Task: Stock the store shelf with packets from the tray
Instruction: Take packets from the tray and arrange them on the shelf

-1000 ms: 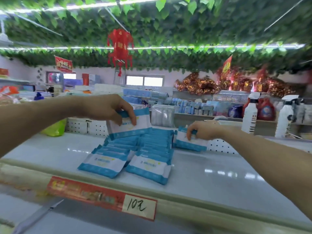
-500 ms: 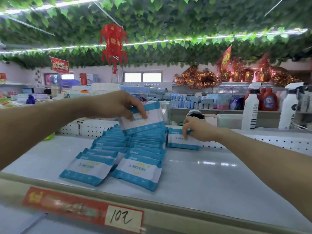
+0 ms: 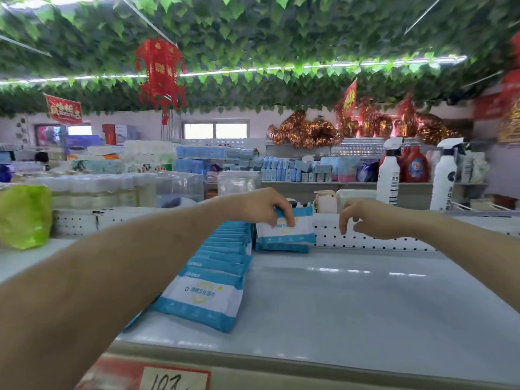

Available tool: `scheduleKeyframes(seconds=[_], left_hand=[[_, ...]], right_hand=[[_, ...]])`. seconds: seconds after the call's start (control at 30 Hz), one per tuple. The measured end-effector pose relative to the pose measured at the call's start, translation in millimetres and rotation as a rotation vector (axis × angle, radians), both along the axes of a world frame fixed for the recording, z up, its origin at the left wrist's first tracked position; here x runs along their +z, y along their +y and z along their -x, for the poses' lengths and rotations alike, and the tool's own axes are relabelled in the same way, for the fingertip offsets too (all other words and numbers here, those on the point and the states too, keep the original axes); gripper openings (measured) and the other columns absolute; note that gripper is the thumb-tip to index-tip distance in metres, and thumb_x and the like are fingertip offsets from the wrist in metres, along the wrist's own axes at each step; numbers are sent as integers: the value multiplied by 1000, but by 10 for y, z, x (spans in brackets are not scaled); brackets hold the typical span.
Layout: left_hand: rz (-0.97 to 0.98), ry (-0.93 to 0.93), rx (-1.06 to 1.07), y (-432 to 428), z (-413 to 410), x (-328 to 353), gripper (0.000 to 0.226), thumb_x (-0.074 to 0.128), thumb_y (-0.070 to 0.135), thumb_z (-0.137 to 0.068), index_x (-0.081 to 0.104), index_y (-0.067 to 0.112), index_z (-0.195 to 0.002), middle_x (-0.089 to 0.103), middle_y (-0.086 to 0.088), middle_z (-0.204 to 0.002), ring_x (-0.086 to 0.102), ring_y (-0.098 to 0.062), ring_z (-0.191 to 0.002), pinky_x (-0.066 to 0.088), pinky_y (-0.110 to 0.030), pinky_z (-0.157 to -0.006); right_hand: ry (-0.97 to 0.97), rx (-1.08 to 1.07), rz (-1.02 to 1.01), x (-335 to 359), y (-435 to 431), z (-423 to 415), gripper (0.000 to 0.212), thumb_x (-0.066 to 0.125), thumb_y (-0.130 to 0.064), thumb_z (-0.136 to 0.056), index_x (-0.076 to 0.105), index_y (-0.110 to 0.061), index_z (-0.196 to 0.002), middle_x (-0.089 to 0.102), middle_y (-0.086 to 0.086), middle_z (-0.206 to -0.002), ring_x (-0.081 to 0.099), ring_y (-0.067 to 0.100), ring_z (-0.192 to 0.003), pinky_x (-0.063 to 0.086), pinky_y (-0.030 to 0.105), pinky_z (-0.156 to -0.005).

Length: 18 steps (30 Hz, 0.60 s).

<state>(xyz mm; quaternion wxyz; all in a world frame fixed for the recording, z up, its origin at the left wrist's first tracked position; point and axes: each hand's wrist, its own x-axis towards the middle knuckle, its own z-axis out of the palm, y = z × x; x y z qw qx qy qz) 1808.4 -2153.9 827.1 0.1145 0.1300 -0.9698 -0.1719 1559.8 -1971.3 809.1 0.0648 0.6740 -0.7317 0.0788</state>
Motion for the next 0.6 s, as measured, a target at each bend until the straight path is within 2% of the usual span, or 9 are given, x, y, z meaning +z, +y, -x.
scheduleKeyframes(seconds=[0.1, 0.27, 0.4, 0.43, 0.5, 0.6], left_hand=[[26, -62, -12, -99, 185, -172, 42, 65, -10, -89, 82, 23, -106, 70, 12, -124, 61, -5, -115, 51, -30, -100], [74, -111, -1, -264, 311, -346, 43, 62, -11, -88, 82, 23, -106, 71, 12, -126, 63, -6, -119, 50, -30, -106], [65, -103, -11, -338, 283, -389, 44, 61, -12, -88, 82, 23, -104, 71, 17, -122, 59, 18, -110, 44, -2, -89], [74, -93, -12, -354, 276, -400, 43, 61, -11, -88, 81, 23, -104, 70, 18, -119, 57, 21, -107, 43, -1, -87], [116, -62, -16, -383, 272, -425, 41, 63, -11, -88, 81, 23, -103, 66, 20, -114, 58, 16, -105, 45, -9, -92], [242, -43, -11, -387, 279, -447, 42, 66, -8, -86, 80, 26, -107, 57, 6, -114, 50, -8, -109, 38, -28, -103]], right_hand=[[5, -15, -20, -15, 96, 74, 39, 63, -5, -98, 71, -42, -91, 52, -16, -112, 55, 8, -103, 51, 37, -95], [17, -44, -47, -111, 127, 65, 32, 61, -12, -99, 71, -42, -95, 55, -23, -112, 57, 6, -105, 50, 34, -93], [25, -4, -41, -188, 97, -42, 33, 63, -10, -97, 71, -42, -94, 56, -19, -113, 56, 7, -104, 49, 29, -91], [29, 6, -38, -202, 91, -69, 32, 64, -10, -97, 72, -41, -95, 56, -17, -113, 56, 6, -103, 50, 31, -92], [34, 17, -37, -217, 78, -130, 29, 65, -11, -97, 73, -39, -98, 57, -15, -114, 56, 7, -104, 50, 34, -95], [27, 18, -36, -206, 55, -234, 28, 64, -10, -97, 73, -36, -99, 59, -13, -116, 57, 10, -106, 50, 36, -97]])
